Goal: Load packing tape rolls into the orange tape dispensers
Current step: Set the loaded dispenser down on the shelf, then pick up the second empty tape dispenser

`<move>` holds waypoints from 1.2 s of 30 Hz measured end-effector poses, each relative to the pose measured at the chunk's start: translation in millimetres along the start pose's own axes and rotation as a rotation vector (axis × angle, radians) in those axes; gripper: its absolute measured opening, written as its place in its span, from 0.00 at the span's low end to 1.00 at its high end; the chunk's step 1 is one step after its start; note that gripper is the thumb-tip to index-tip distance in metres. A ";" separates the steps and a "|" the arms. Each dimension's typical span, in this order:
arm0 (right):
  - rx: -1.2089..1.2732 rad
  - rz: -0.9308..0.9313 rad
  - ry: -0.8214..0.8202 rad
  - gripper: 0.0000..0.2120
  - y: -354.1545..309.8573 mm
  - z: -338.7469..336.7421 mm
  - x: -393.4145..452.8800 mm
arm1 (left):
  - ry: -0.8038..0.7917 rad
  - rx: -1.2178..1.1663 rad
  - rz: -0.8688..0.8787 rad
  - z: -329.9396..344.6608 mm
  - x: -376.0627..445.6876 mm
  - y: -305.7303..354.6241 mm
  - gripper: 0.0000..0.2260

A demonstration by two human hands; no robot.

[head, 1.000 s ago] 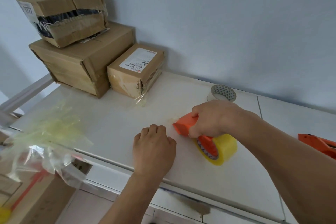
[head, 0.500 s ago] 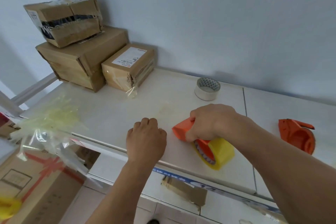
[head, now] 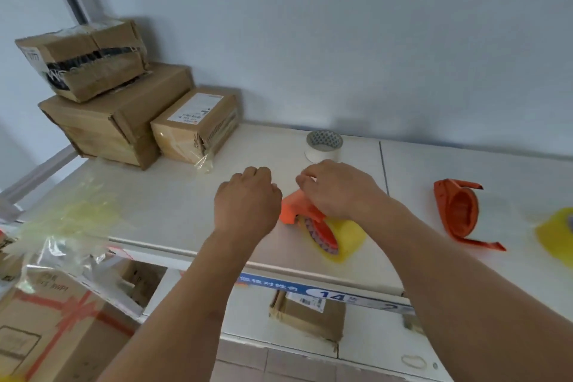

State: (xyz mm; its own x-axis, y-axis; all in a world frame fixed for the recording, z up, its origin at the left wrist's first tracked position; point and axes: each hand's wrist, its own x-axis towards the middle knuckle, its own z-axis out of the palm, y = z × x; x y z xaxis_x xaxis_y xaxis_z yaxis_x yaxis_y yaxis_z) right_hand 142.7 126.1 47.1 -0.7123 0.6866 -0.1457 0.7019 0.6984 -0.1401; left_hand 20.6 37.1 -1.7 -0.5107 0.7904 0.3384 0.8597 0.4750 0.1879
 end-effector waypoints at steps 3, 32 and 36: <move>-0.063 0.062 0.212 0.19 17.3 -5.9 -13.2 | 0.025 0.005 0.163 -12.6 11.5 26.6 0.11; 0.607 0.256 0.435 0.21 287.6 33.9 -110.7 | -0.291 -0.959 -0.147 56.6 -43.7 296.8 0.21; 0.853 0.230 0.386 0.25 297.0 55.8 -107.9 | -0.347 -1.125 -0.290 66.8 -48.8 305.7 0.21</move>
State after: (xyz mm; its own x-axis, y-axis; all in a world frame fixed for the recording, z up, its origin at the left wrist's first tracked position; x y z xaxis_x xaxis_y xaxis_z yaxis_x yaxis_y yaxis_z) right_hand 428.3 248.1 -33.5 -0.4025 0.9139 0.0521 0.4844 0.2610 -0.8350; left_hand 307.5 169.6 -22.4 -0.5139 0.8540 -0.0813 0.1554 0.1859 0.9702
